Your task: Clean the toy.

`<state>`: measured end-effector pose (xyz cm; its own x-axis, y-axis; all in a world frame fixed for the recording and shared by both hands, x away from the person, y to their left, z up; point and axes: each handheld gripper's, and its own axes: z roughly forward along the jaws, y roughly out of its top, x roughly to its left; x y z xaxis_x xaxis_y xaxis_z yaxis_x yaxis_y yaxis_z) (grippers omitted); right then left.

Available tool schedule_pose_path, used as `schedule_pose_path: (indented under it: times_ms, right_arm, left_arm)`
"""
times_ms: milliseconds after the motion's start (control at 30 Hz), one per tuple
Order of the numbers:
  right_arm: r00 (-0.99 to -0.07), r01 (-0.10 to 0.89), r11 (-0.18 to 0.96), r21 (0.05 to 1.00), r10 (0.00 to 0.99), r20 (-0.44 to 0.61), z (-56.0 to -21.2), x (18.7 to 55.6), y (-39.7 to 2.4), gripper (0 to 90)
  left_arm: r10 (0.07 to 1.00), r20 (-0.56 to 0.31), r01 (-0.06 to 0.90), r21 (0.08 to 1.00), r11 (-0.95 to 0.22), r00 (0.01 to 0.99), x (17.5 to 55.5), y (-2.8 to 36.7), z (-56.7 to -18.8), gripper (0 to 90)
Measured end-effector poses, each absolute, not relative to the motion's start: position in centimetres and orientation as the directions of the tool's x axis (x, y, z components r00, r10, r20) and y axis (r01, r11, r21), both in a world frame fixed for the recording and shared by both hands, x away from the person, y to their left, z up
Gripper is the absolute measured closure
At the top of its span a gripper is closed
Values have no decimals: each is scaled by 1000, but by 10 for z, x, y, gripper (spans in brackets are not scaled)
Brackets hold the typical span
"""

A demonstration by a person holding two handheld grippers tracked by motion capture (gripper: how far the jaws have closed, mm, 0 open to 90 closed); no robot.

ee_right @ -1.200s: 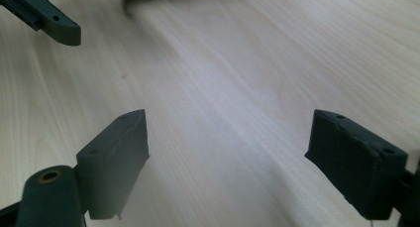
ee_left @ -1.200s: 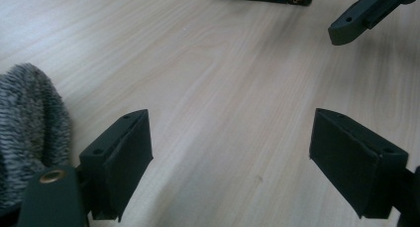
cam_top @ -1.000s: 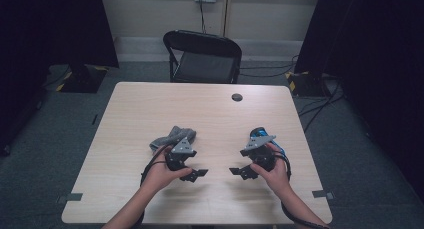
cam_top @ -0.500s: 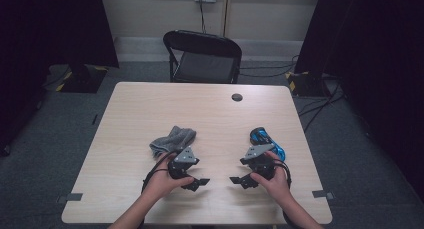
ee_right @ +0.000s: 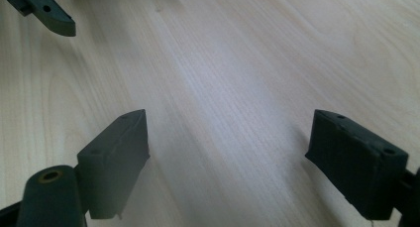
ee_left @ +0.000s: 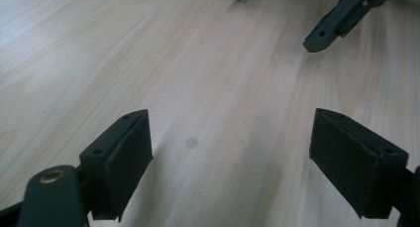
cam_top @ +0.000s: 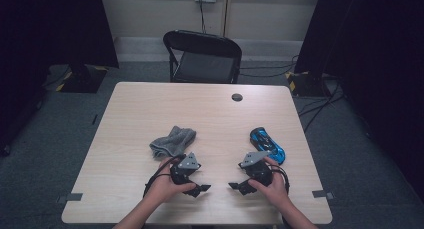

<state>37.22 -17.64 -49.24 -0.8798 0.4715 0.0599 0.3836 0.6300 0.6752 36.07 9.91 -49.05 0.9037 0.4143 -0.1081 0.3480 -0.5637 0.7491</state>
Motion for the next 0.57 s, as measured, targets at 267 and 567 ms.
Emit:
schedule_pose_path:
  times_ms: [267, 567]
  right_arm:
    - [-891, 349, 645, 680, 453, 28, -496, 368, -173, 147]
    - [-891, 328, 615, 717, 453, 19, -501, 364, -175, 138]
  left_arm:
    - [408, -93, 337, 741, -581, 908, 358, 98, -494, 163]
    - [381, -60, 303, 723, -621, 923, 357, 96, -499, 162]
